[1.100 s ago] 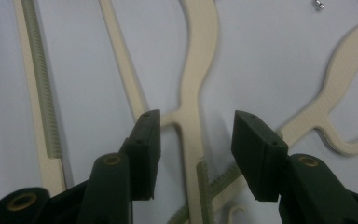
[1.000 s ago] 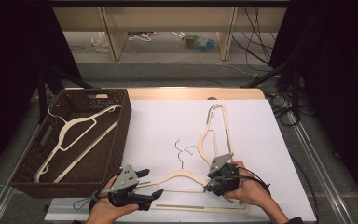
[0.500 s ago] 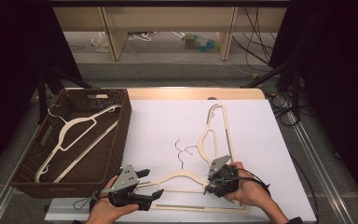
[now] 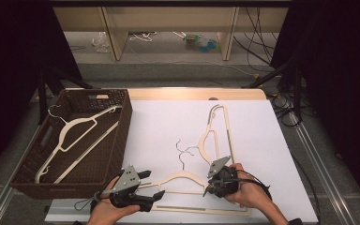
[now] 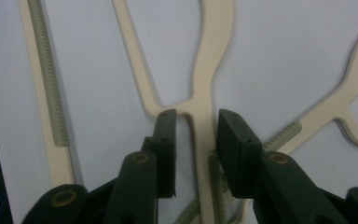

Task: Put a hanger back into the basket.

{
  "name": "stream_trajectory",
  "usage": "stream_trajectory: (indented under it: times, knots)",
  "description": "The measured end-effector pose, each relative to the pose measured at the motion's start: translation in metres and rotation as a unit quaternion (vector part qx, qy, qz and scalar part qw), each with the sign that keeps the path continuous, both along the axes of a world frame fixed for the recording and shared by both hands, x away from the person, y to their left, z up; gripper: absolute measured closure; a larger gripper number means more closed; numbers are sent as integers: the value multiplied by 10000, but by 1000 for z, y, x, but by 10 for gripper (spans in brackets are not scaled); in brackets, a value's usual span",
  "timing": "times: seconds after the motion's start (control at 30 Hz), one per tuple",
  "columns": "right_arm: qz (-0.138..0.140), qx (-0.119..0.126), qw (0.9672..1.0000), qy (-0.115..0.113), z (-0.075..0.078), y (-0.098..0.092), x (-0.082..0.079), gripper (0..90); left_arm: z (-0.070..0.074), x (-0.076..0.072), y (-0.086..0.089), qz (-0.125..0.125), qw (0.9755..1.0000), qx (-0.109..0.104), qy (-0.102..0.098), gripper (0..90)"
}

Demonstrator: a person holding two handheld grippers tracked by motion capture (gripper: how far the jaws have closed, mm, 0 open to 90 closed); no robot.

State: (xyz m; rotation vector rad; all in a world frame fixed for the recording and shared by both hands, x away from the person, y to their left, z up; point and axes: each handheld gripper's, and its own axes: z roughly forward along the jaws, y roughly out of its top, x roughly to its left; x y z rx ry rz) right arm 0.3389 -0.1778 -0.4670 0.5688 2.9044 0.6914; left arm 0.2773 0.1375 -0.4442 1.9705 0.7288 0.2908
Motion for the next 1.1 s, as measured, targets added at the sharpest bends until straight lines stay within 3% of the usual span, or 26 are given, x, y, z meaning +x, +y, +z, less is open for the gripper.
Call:
stream_trajectory:
  times: [0.13, 0.37, 0.73, 1.1]
  knots:
    - [22, -51, 10000, 31, 1, 2, 0, 760, 0, 0, 0, 15, 10000, -9, 8, 209]
    - [-52, 3, 9999, 108, 0, 1, 1, 751, -1, 1, 0, -1, 10000, 26, 7, 209]
    - [43, -202, 9997, 156, 2, 4, 1, 771, -2, 2, -1, -2, 10000, 38, 36, 209]
    - [482, -388, 9981, 80, 6, 5, 4, 806, -5, 6, -7, -51, 9998, 140, 90, 210]
